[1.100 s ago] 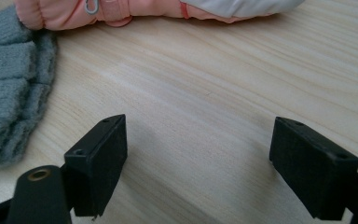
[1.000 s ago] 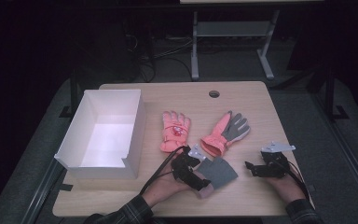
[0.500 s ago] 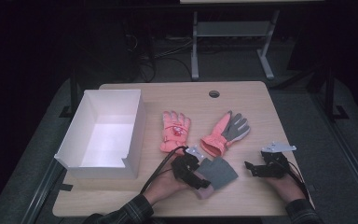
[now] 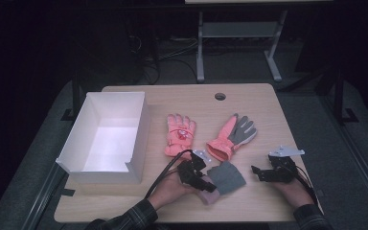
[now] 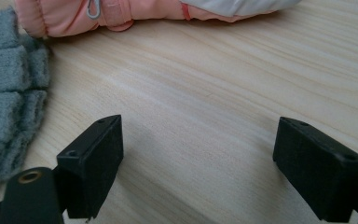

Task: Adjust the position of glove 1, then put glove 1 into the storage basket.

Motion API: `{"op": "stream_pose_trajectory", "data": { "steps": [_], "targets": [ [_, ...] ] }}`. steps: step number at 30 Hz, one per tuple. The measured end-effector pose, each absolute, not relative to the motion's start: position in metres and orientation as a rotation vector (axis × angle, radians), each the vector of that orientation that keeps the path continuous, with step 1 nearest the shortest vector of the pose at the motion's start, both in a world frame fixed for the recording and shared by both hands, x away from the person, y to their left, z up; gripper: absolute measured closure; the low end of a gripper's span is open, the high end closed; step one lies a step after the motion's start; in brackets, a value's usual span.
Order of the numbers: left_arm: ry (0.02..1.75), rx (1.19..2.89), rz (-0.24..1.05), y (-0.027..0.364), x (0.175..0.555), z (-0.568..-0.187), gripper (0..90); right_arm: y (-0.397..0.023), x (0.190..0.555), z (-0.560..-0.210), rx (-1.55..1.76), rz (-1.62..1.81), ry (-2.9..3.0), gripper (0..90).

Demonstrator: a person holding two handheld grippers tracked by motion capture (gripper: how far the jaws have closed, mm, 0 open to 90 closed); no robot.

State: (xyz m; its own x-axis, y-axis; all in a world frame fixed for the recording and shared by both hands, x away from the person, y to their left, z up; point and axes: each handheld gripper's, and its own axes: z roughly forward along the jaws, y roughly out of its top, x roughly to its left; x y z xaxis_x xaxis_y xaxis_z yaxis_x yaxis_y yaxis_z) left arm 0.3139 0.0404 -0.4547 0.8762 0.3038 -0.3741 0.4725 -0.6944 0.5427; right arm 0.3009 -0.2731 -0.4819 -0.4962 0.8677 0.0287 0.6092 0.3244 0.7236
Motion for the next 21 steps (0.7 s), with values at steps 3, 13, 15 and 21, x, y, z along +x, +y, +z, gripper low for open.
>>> {"op": "stream_pose_trajectory", "data": {
  "steps": [3, 13, 15, 21],
  "targets": [
    [0.555, 2.388, -0.341, 0.04, 0.314, -0.452, 62.5, -0.274, 0.301, -0.482, 1.311, 0.981, 2.228, 14.4],
    [0.554, 2.344, -0.366, 0.046, 0.319, -0.433, 62.9, -0.273, 0.301, -0.482, 1.321, 0.976, 2.224, 13.3],
    [0.561, 2.326, -0.362, 0.048, 0.32, -0.427, 62.9, -0.273, 0.301, -0.482, 1.322, 0.976, 2.223, 13.2],
    [0.565, 2.31, -0.33, 0.053, 0.319, -0.406, 62.8, -0.273, 0.301, -0.483, 1.322, 0.976, 2.223, 13.1]
  ]
}}
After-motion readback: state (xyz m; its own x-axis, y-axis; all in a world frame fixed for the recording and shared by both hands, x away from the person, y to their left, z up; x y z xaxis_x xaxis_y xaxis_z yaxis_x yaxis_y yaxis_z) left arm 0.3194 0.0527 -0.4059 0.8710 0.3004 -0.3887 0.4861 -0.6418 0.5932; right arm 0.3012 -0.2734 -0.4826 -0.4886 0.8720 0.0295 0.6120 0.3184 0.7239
